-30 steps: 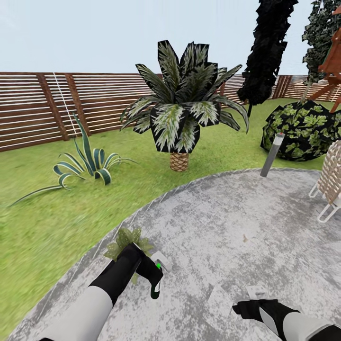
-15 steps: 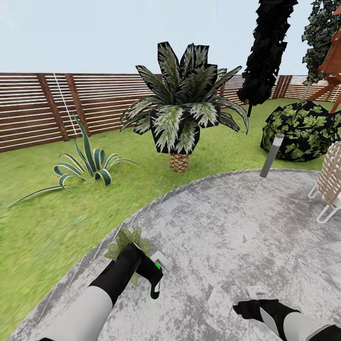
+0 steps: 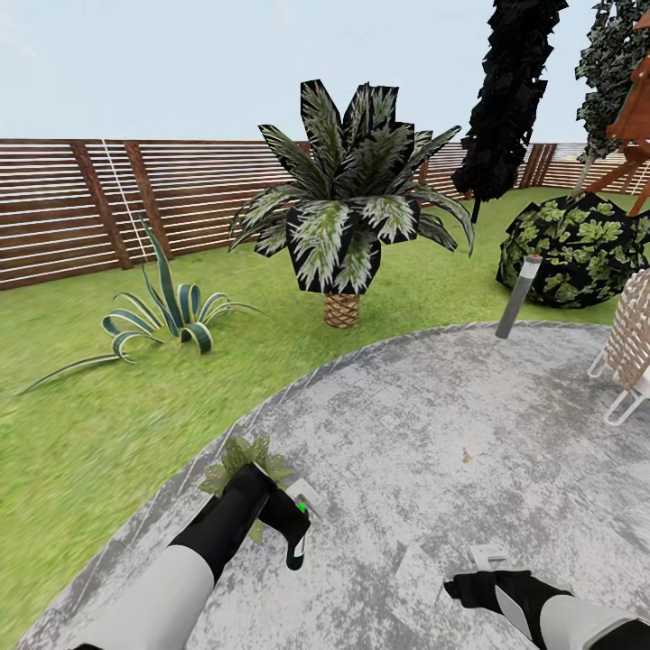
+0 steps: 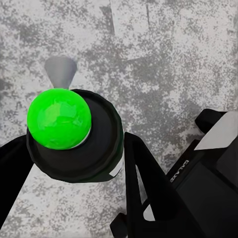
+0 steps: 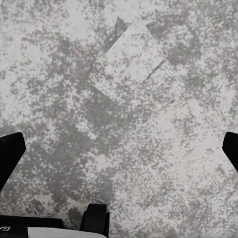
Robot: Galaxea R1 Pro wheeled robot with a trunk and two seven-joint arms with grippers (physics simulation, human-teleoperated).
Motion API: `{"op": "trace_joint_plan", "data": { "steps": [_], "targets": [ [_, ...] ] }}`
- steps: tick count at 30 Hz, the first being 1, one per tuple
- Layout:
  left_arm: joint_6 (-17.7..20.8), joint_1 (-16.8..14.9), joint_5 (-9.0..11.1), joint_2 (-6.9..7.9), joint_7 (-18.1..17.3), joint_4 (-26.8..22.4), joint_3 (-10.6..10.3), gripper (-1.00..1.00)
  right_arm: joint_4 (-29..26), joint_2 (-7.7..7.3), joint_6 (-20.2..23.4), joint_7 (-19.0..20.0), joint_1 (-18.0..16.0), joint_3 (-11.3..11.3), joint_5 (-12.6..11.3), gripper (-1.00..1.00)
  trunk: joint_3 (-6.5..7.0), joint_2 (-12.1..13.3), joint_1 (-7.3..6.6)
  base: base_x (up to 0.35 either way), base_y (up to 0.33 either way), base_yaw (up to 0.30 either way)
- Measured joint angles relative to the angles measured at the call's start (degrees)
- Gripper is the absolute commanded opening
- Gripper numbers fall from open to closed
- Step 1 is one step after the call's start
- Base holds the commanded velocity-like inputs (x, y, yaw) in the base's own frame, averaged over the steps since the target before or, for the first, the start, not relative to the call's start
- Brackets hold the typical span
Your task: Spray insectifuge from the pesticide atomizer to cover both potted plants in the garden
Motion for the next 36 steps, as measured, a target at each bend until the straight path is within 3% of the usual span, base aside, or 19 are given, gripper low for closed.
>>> {"op": "trace_joint_plan", "data": {
  "steps": [6,11,13,14,16,18,19,20,23,26,27,29,33,36],
  "targets": [
    [0.0,0.0,-0.2,0.48,0.0,-0.1,0.1,-1.00,-2.0,0.09,0.3,-0.1,-0.2,0.3,0.4,1.00,0.00,0.0,0.00,0.000,0.000,0.000],
    [-2.9,0.0,-0.7,5.54,-0.3,-0.3,0.2,-1.00,-9.0,-0.34,0.6,0.1,-0.2,0.5,0.6,1.00,0.00,0.0,0.00,0.000,0.000,0.000],
    [-6.6,0.0,-0.9,8.97,-1.2,-0.3,0.4,-1.00,-9.9,-1.78,0.6,0.4,-0.3,0.5,0.8,1.00,0.00,0.0,0.00,0.000,0.000,0.000],
    [-9.0,0.0,-1.0,10.94,-2.8,-0.3,0.3,-1.00,-10.2,-2.58,0.6,0.6,-0.7,0.5,0.8,1.00,0.00,0.0,0.00,0.000,0.000,0.000],
    [-14.1,0.0,-0.9,13.03,-8.1,-0.3,0.3,-1.00,-12.1,-3.17,0.8,0.7,-2.2,0.4,0.9,1.00,0.01,0.0,0.00,0.000,0.000,0.000],
    [-21.2,0.0,-1.0,13.94,-14.0,-0.4,0.3,-1.00,-17.2,-3.38,2.3,1.3,-5.0,0.5,0.7,1.00,0.01,0.0,0.00,0.000,0.000,0.000],
    [-23.7,-0.1,-1.1,14.10,-16.1,-0.4,0.3,-1.00,-19.9,-3.41,4.3,2.7,-6.1,0.5,0.7,1.00,0.01,0.0,0.00,0.000,0.000,0.000],
    [-25.9,-0.2,-1.1,14.20,-19.5,-0.4,0.3,-1.00,-24.3,-3.43,8.8,7.6,-7.5,0.5,0.7,1.00,0.01,0.0,0.00,0.000,0.000,0.000],
    [-31.0,-0.4,-1.1,14.20,-26.7,-0.5,0.3,-1.00,-34.6,-3.43,16.8,19.9,-8.5,0.4,1.4,1.00,0.01,0.0,0.00,0.000,0.000,0.000],
    [-33.4,-0.6,-1.1,14.19,-31.6,-0.6,0.3,-1.00,-39.2,-3.40,19.6,26.4,-8.8,0.4,3.8,1.00,0.00,0.0,0.00,0.000,0.000,0.000],
    [-33.9,-0.6,-1.1,14.19,-32.8,-0.7,0.3,-1.00,-39.7,-3.34,19.8,28.3,-8.8,0.4,4.0,-1.00,0.00,0.0,0.00,0.000,0.000,0.000],
    [-35.8,-0.6,-1.1,14.15,-34.3,-1.5,0.3,-1.00,-40.4,-3.08,20.1,31.3,-8.8,0.4,5.1,-1.00,0.00,0.0,0.00,0.000,0.000,0.000],
    [-37.9,-0.6,-1.2,13.98,-35.3,-2.5,0.2,-1.00,-41.0,-2.84,20.1,33.5,-8.8,0.8,10.9,-1.00,0.00,0.0,0.00,0.000,0.000,0.000],
    [-38.1,-0.6,-1.5,13.93,-35.3,-2.5,0.1,-1.00,-43.8,-2.09,20.2,36.3,-8.8,1.3,11.8,-1.00,0.00,0.0,0.00,0.000,0.000,0.000]
  ]
}}
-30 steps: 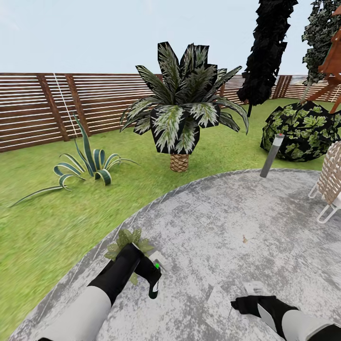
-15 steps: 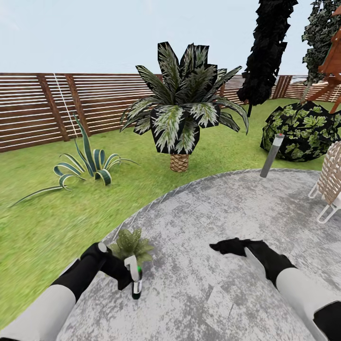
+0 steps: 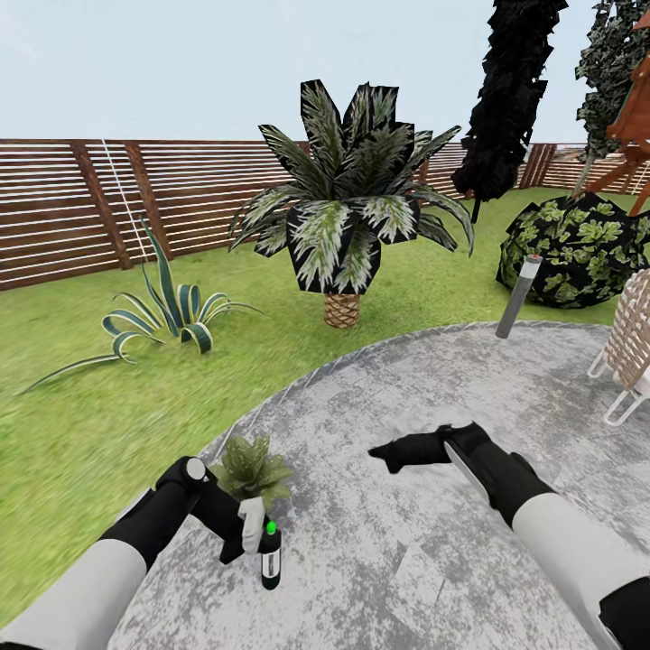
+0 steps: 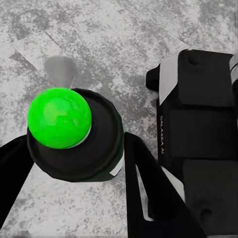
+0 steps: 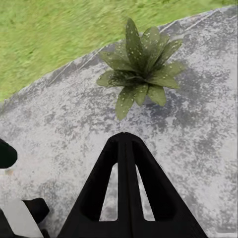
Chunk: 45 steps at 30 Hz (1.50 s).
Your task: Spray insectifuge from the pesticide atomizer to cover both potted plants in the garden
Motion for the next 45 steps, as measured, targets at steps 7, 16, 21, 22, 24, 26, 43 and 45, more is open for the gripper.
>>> {"op": "trace_joint_plan", "data": {
  "steps": [7,16,21,22,24,26,43,45],
  "targets": [
    [-0.4,0.0,-6.7,-1.30,0.0,-0.1,0.0,-1.00,-6.1,3.86,0.0,3.2,0.0,3.9,0.3,-1.00,0.00,0.0,0.00,0.000,0.000,0.000],
    [-2.1,-3.3,-7.3,-2.63,-0.1,0.0,0.0,-1.00,-9.2,8.09,0.0,3.2,0.0,8.8,0.5,-1.00,0.01,0.0,0.00,0.000,0.000,0.000],
    [-0.2,-5.1,-8.9,-2.64,0.0,0.0,0.0,-1.00,-9.2,8.06,0.0,3.2,0.0,9.5,0.4,-1.00,0.00,0.0,0.00,0.000,0.000,0.000],
    [-0.1,-6.4,-9.5,-2.65,-0.1,0.0,0.0,-1.00,-9.3,8.04,0.1,3.2,0.0,10.3,0.4,-1.00,0.01,0.0,0.00,0.000,0.000,0.000],
    [0.0,-7.2,-9.7,-2.73,-0.1,0.0,0.0,-1.00,-9.3,8.08,0.0,3.2,0.0,10.7,0.4,-1.00,0.00,0.0,0.00,0.000,0.000,0.000],
    [0.1,-7.6,-9.7,-3.33,-0.2,0.0,0.0,-1.00,-9.3,8.11,0.0,3.2,0.0,10.8,0.4,-1.00,0.00,0.0,0.00,0.000,0.000,0.000],
    [2.3,-9.6,-11.9,-6.07,-0.1,0.0,-0.2,-1.00,-9.4,8.13,0.1,3.2,0.0,10.8,0.4,-1.00,0.00,0.0,0.00,0.000,0.000,0.000],
    [2.3,-9.6,-11.9,-6.61,-0.1,0.0,-0.2,-1.00,-9.4,8.13,0.1,3.2,0.0,10.8,0.4,-1.00,0.00,0.0,0.00,0.000,0.000,0.000]
  ]
}}
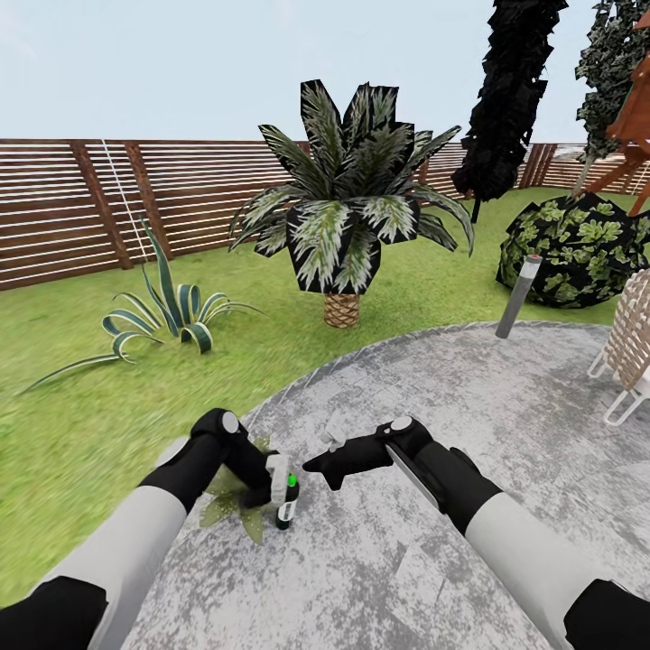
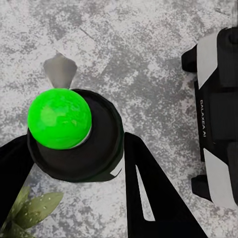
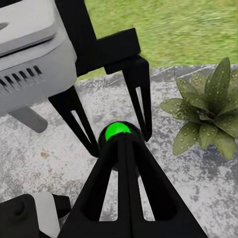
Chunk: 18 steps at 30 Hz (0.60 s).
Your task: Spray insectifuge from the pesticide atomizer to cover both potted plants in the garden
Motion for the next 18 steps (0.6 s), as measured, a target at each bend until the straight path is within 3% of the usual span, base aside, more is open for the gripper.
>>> {"op": "trace_joint_plan", "data": {
  "steps": [6,18],
  "targets": [
    [0.0,0.0,0.0,-0.89,0.0,-0.1,0.0,-1.00,0.0,0.00,0.0,0.0,0.0,0.0,0.0,-1.00,0.00,0.0,0.00,0.000,0.000,0.000],
    [-0.1,-0.3,0.1,-0.94,-1.7,-0.3,0.0,-1.00,0.0,-0.09,0.0,0.0,0.0,0.1,0.0,-1.00,0.00,0.0,0.00,0.000,0.000,0.000]
  ]
}}
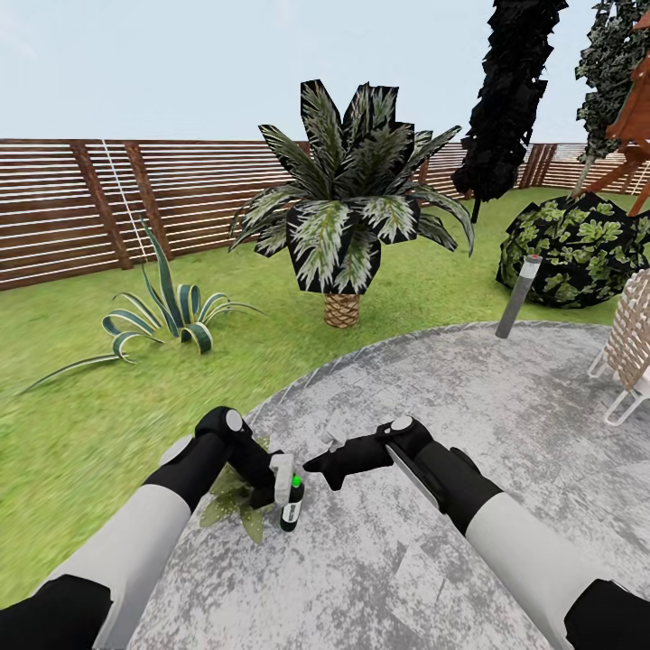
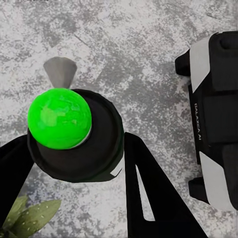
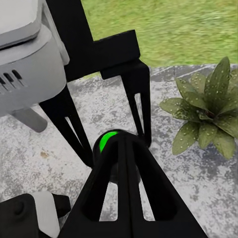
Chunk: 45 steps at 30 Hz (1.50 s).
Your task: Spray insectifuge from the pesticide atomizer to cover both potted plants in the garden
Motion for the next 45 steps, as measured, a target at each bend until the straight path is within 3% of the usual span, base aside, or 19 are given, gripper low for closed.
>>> {"op": "trace_joint_plan", "data": {
  "steps": [4,26,30,31,35,37,40,43,44,45],
  "targets": [
    [0.0,-0.1,0.0,-0.03,-0.5,-2.1,0.0,-1.00,0.0,0.00,0.0,0.0,0.0,0.0,0.0,-1.00,0.00,0.0,0.00,0.000,0.000,0.000],
    [0.1,-0.1,0.0,-0.81,-0.9,-3.5,0.0,-1.00,0.0,0.00,0.0,0.0,0.0,0.1,0.0,-1.00,0.00,0.0,0.00,0.000,0.000,0.000],
    [0.1,-0.1,-0.4,-0.90,-0.9,-3.5,0.0,-1.00,0.0,0.00,0.0,-0.1,0.0,1.7,0.0,-1.00,0.00,0.0,0.00,0.000,0.000,0.000],
    [0.3,-0.1,-1.8,-0.87,-0.8,-3.4,0.0,-1.00,0.0,0.00,0.0,-0.1,0.0,1.9,0.0,-1.00,0.00,0.0,0.00,0.000,0.000,0.000],
    [3.1,-0.1,-12.1,-0.55,-0.8,-3.1,0.1,-1.00,0.0,0.00,0.0,0.0,0.0,2.0,0.0,-1.00,0.00,0.0,0.00,0.000,0.000,0.000],
    [3.6,-0.1,-15.8,0.20,-0.8,-3.0,0.2,-1.00,0.0,-0.02,0.0,0.0,0.0,2.0,0.0,-1.00,0.00,0.0,0.00,0.000,0.000,0.000],
    [3.8,-0.1,-18.3,2.91,-1.1,-2.9,0.4,-1.00,0.0,-0.06,-0.1,0.0,0.0,2.0,0.0,-1.00,0.00,0.0,0.00,0.000,0.000,0.000],
    [3.9,-0.1,-19.3,6.75,-2.3,-2.9,0.5,-1.00,0.0,-0.06,0.0,-0.1,0.0,2.0,0.0,-1.00,0.00,0.0,0.00,0.000,0.000,0.000],
    [3.9,-0.1,-19.3,7.18,-2.2,-2.9,0.8,-1.00,0.1,-0.04,-0.1,-0.1,0.0,2.0,0.0,-1.00,0.00,0.0,0.00,0.000,0.000,0.000],
    [3.9,-0.1,-19.1,7.45,-1.9,-2.9,2.4,-1.00,0.1,-0.02,0.0,-0.2,0.0,2.0,0.0,-1.00,0.00,0.0,0.00,0.000,0.000,0.000]
  ]
}}
